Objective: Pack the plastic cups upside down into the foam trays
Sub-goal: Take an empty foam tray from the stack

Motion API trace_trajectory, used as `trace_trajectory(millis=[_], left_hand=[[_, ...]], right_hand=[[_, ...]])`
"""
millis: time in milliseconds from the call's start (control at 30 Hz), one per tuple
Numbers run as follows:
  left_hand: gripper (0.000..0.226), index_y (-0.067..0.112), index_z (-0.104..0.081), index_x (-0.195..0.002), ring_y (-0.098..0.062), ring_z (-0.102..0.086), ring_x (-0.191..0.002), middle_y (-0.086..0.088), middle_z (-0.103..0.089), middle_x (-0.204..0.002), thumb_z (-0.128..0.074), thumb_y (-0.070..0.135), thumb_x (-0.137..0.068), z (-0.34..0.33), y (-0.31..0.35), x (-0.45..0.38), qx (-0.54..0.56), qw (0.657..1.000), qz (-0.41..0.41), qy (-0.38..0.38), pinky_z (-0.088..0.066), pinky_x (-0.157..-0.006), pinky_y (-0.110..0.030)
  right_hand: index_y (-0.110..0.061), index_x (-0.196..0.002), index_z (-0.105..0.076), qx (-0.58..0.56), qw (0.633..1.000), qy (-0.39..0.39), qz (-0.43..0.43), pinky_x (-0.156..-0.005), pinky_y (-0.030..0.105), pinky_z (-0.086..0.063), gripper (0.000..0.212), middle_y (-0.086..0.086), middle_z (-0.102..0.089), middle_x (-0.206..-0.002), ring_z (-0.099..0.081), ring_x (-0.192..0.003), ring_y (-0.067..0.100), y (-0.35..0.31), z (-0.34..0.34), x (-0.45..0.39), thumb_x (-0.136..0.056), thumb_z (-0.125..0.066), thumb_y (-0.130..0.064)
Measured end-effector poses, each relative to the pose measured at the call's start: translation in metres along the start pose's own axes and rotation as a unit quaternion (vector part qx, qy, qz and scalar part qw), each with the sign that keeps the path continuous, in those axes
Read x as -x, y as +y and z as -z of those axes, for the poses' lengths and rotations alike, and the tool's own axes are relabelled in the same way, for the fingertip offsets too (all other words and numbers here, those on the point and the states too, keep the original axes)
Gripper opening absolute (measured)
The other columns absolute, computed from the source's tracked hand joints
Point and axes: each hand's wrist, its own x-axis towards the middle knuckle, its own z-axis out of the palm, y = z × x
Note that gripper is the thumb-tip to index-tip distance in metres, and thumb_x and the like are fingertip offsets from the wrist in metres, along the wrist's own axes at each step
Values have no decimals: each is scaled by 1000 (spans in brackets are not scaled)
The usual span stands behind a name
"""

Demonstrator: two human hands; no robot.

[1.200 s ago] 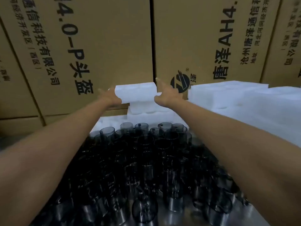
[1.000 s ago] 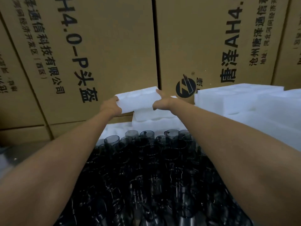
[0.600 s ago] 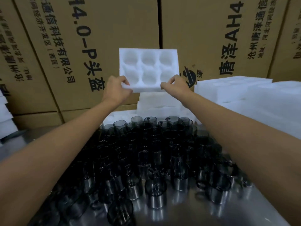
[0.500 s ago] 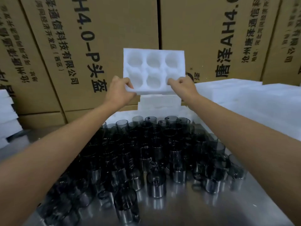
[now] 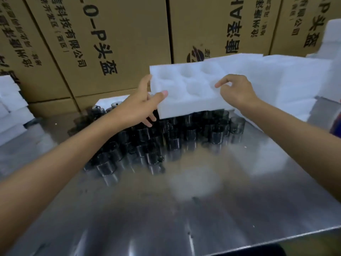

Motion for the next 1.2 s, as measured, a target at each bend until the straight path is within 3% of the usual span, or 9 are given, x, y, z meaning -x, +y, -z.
trace_trajectory(millis=[133, 200, 267, 367, 567, 733, 1033, 1100, 1200], left_hand=[[83, 44, 4, -154, -32, -73, -66, -9, -71, -74, -55, 52, -96, -21, -10, 24, 87, 995, 55, 5, -60, -56, -40], [83, 46, 0, -153, -36, -72, -62, -13, -70, -69, -58, 51, -94, -30, -16, 36, 110, 990, 89, -4, -59, -53, -40], [79, 48, -5, -152, -37, -70, -60, -17, -70, -69, -60, 49, -95, -41, -22, 49, 107, 987, 115, -34, -58, -51, -39], [64, 47, -19, -148, -37, -68, -56, -21, -70, -70, -59, 43, -98, -58, -34, 66, 97, 982, 128, -95, -58, -50, -40], [63, 36, -26, -150, -30, -72, -64, -13, -75, -85, -60, 34, -98, -91, -66, 73, 69, 976, 155, -139, -61, -55, -45], [65, 38, -30, -148, -15, -66, -56, -6, -71, -84, -62, 36, -92, -95, -94, 65, 55, 986, 142, -68, -56, -51, -35], [65, 41, -29, -150, -8, -58, -49, -10, -65, -73, -60, 41, -93, -86, -112, 62, 34, 989, 141, 13, -46, -45, -26], [52, 41, -45, -140, -12, -62, -57, -11, -68, -75, -56, 53, -90, -80, -110, 61, 25, 989, 141, 28, -47, -51, -30], [17, 36, -70, -100, -12, -57, -67, -1, -63, -74, -58, 44, -93, -64, -108, 54, -53, 973, 57, 217, -47, -65, -32]], right_hand=[[-19, -92, -65, -3, 1000, -28, 0, -54, 20, -29, 28, 5, -58, -133, -35, -60, 5, 11, 11, 48, -92, -43, -2], [-21, -89, -61, 1, 999, -53, -6, -52, 23, -31, 29, -1, -60, -108, -39, -59, 11, 17, 16, 71, -88, -42, 1], [-23, -91, -59, 6, 993, -113, -23, -57, 28, -34, 31, -5, -52, -91, -44, -65, 19, 25, 21, 92, -87, -41, 3], [-22, -99, -62, 17, 978, -196, -70, -67, 32, -33, 37, 7, -50, -97, -45, -78, 25, 42, 25, 110, -86, -40, 5], [-35, -109, -59, 30, 962, -244, -119, -60, 31, -32, 51, 10, -50, -89, -43, -74, 23, 71, 16, 126, -82, -43, 7], [-32, -140, -46, 28, 963, -246, -105, -54, 13, -43, 64, 0, -57, -99, -53, -72, 13, 75, -7, 122, -88, -48, 5], [-33, -134, -49, -14, 964, -229, -137, -53, 3, -38, 46, -15, -53, -98, -48, -78, -7, 77, -40, 97, -93, -52, -11], [-34, -128, -53, -33, 963, -222, -147, -62, 10, -36, 41, -16, -55, -108, -49, -87, -7, 82, -45, 91, -92, -54, -16], [-34, -115, -62, -41, 974, -164, -148, -65, 16, -35, 30, -11, -53, -117, -54, -100, 8, 89, -52, 83, -89, -59, -19]])
